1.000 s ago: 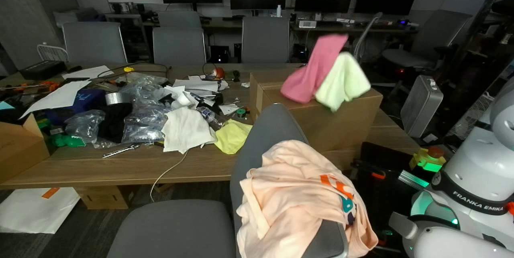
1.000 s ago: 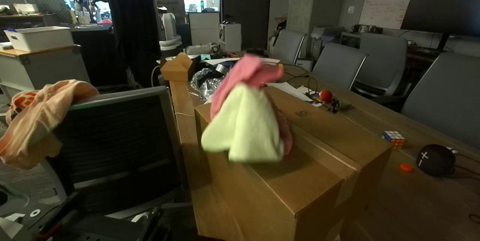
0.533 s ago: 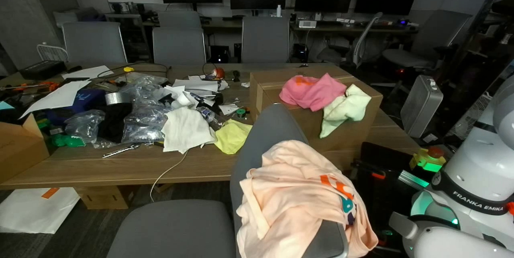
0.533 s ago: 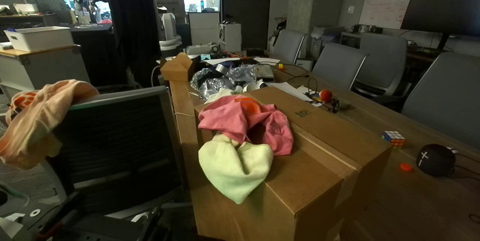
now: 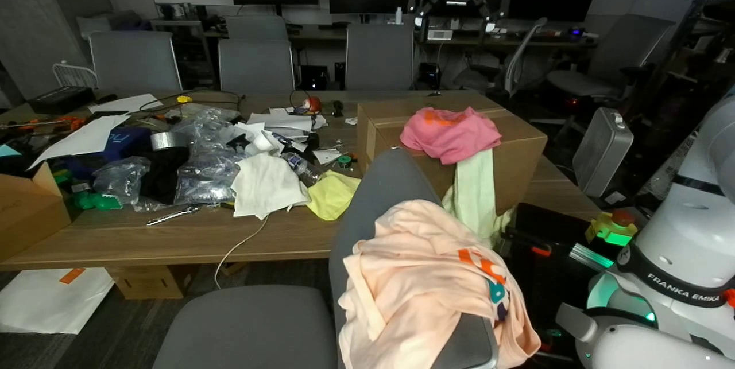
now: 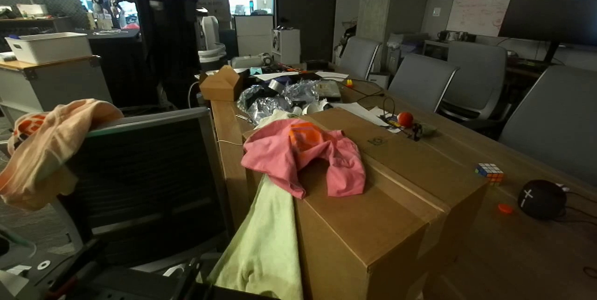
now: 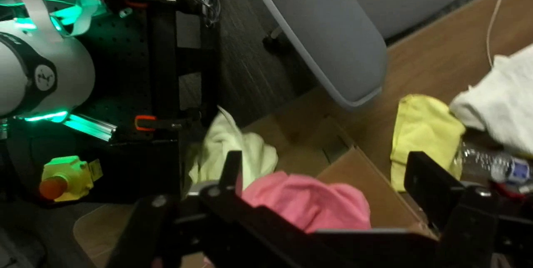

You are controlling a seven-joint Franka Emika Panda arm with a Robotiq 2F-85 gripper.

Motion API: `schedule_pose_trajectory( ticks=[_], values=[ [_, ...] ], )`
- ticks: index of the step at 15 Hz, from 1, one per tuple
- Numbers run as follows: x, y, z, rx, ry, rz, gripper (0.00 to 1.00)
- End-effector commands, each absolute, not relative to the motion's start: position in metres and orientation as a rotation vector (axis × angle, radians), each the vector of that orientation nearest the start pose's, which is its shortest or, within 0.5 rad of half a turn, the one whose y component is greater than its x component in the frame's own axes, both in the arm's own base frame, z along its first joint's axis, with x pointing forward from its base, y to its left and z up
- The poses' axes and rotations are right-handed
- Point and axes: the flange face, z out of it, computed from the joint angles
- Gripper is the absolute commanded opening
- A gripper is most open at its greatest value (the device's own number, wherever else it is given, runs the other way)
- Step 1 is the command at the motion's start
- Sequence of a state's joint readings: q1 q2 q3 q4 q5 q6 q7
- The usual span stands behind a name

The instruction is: Pick up the clothes from the headrest of the chair and put them on the box

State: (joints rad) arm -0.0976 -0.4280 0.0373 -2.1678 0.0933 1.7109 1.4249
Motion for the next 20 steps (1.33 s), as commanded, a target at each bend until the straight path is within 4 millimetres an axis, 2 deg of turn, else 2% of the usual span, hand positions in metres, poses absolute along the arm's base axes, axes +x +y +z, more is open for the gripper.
schedule_pose_trajectory(
  ticks=[1,3,5,13,20],
  values=[
    [0.413,0.054,0.537,-2.462,1.893,0.218,1.00],
    [0.410,0.085,0.522,-2.579,1.762,0.270,1.00],
    [0.408,0.107,0.512,-2.683,1.624,0.306,1.00],
    [0.407,0.153,0.473,-3.004,1.036,0.482,1.00],
    [0.413,0.223,0.418,-3.183,0.521,0.694,1.00]
  ],
)
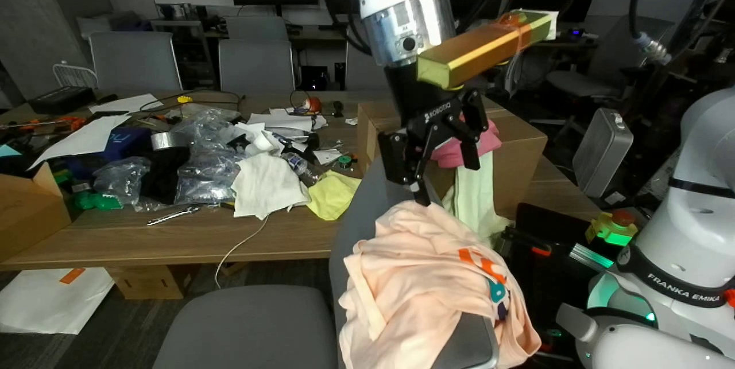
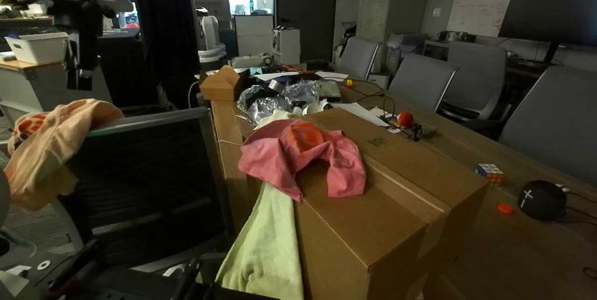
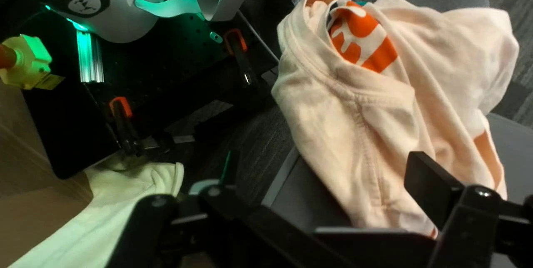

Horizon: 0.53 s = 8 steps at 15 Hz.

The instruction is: Pick up the clothes from the headrest of the chair and put them on the box

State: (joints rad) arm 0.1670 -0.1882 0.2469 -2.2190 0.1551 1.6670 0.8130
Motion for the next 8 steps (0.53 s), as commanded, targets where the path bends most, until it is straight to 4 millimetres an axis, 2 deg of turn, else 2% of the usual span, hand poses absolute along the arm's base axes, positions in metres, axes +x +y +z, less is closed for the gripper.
schedule_pose_trajectory(
  ticks=[1,4,8],
  values=[
    [0.414,0.230,0.412,-3.205,0.453,0.732,1.00],
    [0.416,0.249,0.402,-3.260,0.239,0.842,1.00],
    [0.420,0.263,0.396,-3.303,-0.029,0.953,1.00]
  ],
)
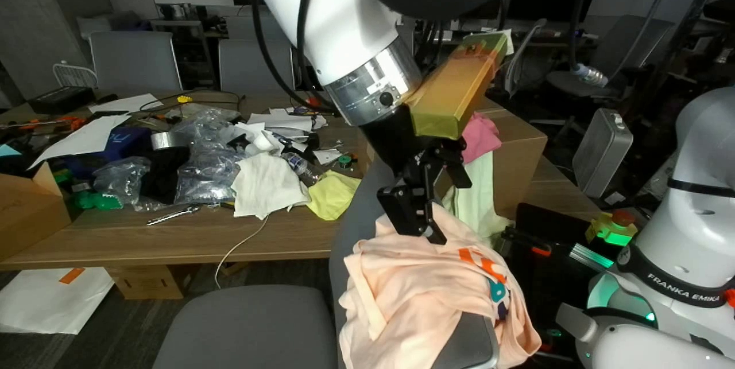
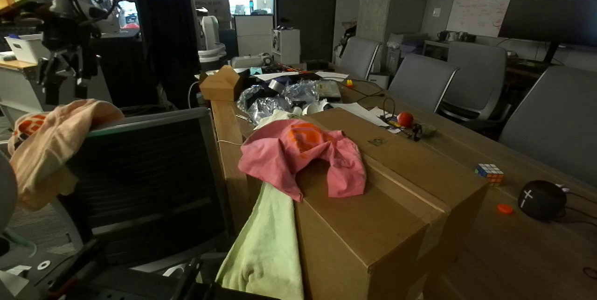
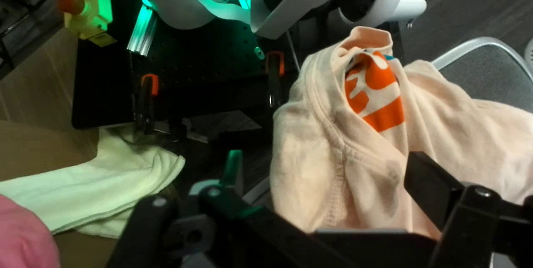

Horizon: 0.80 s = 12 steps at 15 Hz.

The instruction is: Pick up the clothes from the headrest of the chair and put them on the box

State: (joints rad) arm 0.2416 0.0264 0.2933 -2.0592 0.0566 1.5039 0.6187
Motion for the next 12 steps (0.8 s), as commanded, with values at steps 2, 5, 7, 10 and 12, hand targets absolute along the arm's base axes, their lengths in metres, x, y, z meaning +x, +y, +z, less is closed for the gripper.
schedule_pose_trajectory(
  ticks=[2,5,7,10,12],
  values=[
    [0.422,0.270,0.394,-3.308,-0.130,0.971,1.00],
    [0.426,0.279,0.388,-3.317,-0.268,0.938,1.00],
    [0.430,0.281,0.386,-3.331,-0.305,0.878,1.00],
    [0.430,0.280,0.381,-3.302,-0.336,0.888,1.00],
    [0.433,0.279,0.378,-3.280,-0.352,0.886,1.00]
  ],
)
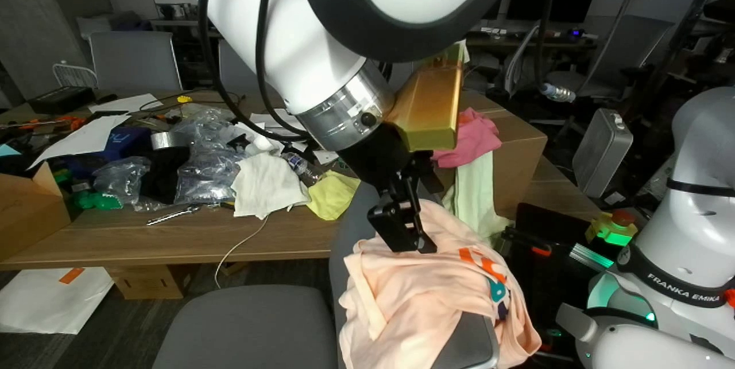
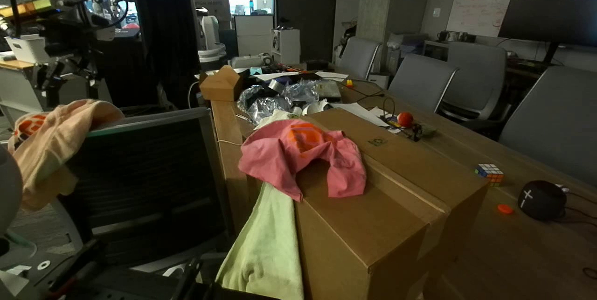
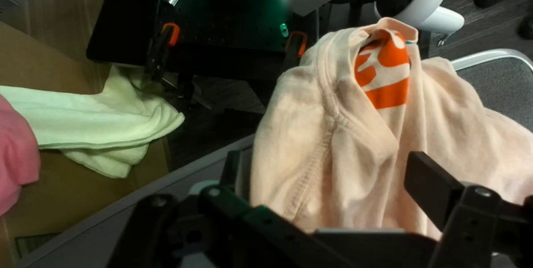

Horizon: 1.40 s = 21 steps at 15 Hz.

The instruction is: Pick up the clothes from the headrest of the chair and put them on the box

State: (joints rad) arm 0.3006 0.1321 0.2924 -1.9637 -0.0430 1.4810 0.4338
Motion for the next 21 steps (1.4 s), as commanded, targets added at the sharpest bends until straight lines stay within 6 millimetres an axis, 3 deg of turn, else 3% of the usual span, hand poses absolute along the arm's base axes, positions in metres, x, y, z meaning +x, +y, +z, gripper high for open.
schedule_pose_trajectory(
  ticks=[1,9,10,11,21],
  values=[
    [0.434,0.278,0.377,-3.276,-0.352,0.881,1.00],
    [0.442,0.266,0.363,-3.226,-0.369,0.909,1.00],
    [0.443,0.264,0.362,-3.227,-0.364,0.909,0.75],
    [0.443,0.262,0.363,-3.234,-0.357,0.908,0.75],
    [0.446,0.254,0.367,-3.246,-0.317,0.900,0.00]
  ],
)
